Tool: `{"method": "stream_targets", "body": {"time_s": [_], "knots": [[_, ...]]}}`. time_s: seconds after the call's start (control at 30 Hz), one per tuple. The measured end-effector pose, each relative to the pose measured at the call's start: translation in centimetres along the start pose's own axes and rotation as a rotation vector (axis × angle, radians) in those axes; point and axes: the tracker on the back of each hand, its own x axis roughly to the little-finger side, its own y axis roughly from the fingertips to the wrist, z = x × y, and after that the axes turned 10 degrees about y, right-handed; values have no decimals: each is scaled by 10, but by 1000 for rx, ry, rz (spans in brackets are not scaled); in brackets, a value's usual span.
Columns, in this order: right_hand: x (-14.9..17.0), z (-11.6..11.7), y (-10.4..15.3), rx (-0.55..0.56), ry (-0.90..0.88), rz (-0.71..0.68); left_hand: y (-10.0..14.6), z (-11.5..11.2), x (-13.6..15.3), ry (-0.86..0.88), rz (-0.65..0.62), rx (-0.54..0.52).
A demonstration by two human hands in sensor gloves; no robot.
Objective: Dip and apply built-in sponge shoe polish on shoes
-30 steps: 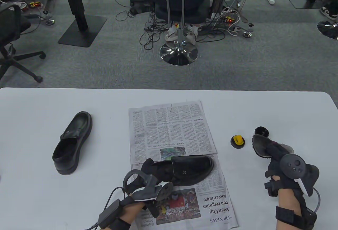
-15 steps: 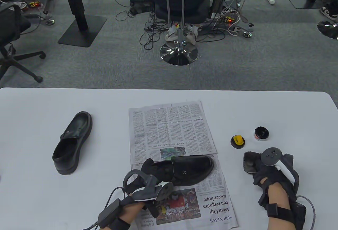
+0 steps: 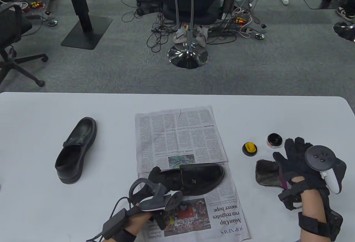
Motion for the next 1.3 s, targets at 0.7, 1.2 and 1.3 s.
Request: {"method": "stream_targets", "body": {"time_s": [0.7,1.2,1.3], "knots": [[-9,120,-116,-52,541,18,-5,2,2,6,-13,71],[-21,153,-116,-28,778,-94,-4,2,1,5,-15,34],[-20,155,-116,-13,735,-92,-4,1,2,5,-16,32]]}}
